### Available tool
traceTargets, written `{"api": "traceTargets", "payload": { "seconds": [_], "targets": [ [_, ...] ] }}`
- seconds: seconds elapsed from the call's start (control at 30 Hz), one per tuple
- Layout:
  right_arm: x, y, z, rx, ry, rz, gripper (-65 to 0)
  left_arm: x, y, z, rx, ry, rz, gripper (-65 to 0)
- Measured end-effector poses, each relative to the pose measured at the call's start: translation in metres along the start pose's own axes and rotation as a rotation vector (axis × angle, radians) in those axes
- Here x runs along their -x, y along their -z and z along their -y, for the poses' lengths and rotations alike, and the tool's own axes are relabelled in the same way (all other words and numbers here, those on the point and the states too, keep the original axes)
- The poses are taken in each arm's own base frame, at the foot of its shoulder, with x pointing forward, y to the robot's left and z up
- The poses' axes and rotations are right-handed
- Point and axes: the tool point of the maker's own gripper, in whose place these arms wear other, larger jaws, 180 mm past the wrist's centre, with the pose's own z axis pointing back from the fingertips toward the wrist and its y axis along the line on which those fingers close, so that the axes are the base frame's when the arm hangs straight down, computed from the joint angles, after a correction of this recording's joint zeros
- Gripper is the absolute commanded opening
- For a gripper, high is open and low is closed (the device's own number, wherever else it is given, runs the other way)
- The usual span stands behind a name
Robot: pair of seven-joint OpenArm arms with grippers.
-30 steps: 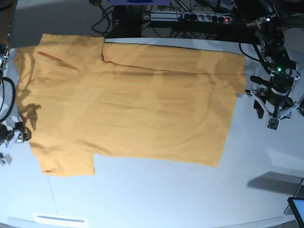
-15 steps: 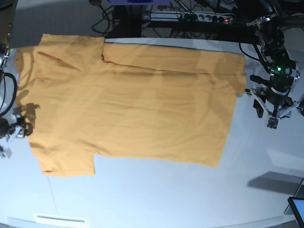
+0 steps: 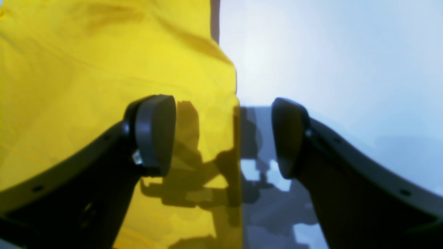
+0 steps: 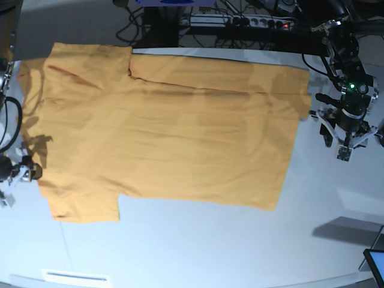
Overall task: Fold the T-shirt properly
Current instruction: 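Move both grippers to the shirt's opposite long edge near the hem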
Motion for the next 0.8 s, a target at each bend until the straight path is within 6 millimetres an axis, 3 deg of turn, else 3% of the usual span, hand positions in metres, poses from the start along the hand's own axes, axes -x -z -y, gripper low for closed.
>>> {"api": "traceTargets", "payload": {
  "seconds": [0.33, 0.8],
  "targets": [
    [0.012, 0.012, 0.002, -0.011, 0.043, -0.001, -22.9, 0.000, 0.000, -0.002, -0.004, 0.006, 0.000, -37.0],
    [0.005, 0.023, -0.016, -0.041, 0.014, 0.009, -23.6, -0.001, -0.001, -0.005, -0.010, 0.011, 0.001, -37.0]
  ]
}}
